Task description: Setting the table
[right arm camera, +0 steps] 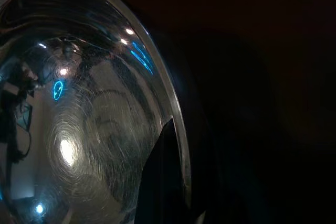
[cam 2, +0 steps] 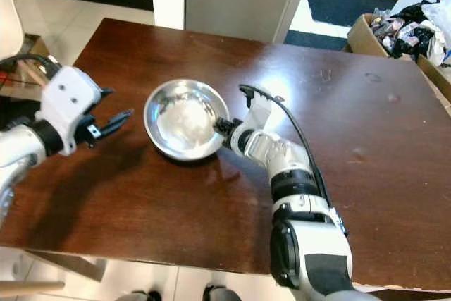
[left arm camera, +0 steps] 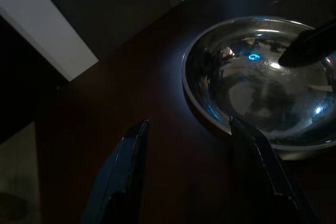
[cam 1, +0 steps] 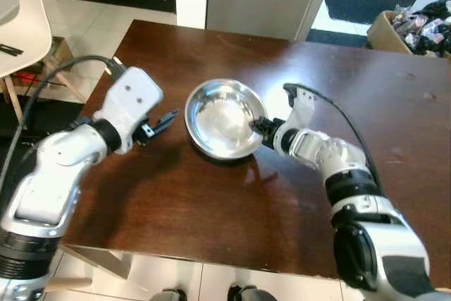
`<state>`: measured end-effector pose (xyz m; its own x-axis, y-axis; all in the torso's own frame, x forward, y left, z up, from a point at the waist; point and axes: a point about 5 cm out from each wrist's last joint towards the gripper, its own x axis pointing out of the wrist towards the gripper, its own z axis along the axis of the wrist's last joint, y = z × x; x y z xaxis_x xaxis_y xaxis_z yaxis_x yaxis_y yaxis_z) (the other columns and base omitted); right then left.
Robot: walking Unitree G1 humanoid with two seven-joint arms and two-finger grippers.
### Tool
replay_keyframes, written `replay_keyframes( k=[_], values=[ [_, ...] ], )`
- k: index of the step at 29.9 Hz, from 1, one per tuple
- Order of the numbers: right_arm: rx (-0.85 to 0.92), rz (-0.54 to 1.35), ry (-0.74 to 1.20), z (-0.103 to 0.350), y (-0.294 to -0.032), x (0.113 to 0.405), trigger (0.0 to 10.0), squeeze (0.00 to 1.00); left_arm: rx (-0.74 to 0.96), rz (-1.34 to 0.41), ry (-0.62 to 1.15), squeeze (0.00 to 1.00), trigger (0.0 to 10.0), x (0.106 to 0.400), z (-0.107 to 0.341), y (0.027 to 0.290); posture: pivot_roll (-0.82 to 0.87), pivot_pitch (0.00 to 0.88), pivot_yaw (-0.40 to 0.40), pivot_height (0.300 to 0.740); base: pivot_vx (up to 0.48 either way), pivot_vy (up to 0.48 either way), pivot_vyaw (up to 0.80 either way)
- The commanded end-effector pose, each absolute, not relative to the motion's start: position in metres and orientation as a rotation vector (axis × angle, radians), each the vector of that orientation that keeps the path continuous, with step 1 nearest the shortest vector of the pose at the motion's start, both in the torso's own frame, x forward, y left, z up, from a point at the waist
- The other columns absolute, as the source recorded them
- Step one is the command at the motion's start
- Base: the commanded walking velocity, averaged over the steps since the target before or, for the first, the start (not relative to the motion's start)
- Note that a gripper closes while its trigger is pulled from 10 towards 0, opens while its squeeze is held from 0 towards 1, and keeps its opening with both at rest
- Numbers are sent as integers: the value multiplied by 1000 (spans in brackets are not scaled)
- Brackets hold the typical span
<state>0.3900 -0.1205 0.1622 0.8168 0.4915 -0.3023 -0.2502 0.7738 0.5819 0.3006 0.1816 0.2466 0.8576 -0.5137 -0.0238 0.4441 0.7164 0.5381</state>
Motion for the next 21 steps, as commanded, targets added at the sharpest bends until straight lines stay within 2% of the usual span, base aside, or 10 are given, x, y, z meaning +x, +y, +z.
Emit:
replay_keyframes(
  k=[1, 12, 13, 15, 16, 17, 21],
  values=[
    [533, 435, 430, 169, -120, 395, 10000, 0, 565, -541, -109, 0, 10000, 296, 245, 184, 56, 110, -29, 740, 0, 0, 0],
    [514, 451, 413, 173, -100, 402, 10000, 0, 568, -518, -73, 0, 10000, 276, 245, 192, 122, 135, -47, 740, 0, 0, 0],
    [512, 454, 405, 173, -100, 403, 10000, 145, 567, -516, -70, 0, 10000, 275, 244, 193, 127, 139, -48, 740, 0, 0, 0],
    [510, 458, 399, 174, -100, 403, 10000, 145, 565, -514, -66, 0, 10000, 274, 243, 193, 127, 139, -48, 740, 0, 0, 0],
    [513, 454, 397, 174, -100, 403, 10000, 318, 564, -514, -64, 0, 10000, 273, 242, 193, 128, 139, -48, 740, 0, 0, 0],
    [516, 450, 389, 174, -100, 404, 10000, 1000, 556, -515, -61, 0, 10000, 271, 241, 191, 128, 139, -48, 740, 0, 0, 0],
    [527, 449, 357, 179, -102, 406, 10000, 1000, 539, -524, -54, 0, 10000, 269, 239, 188, 119, 139, -43, 740, 0, 0, 0]
  ],
)
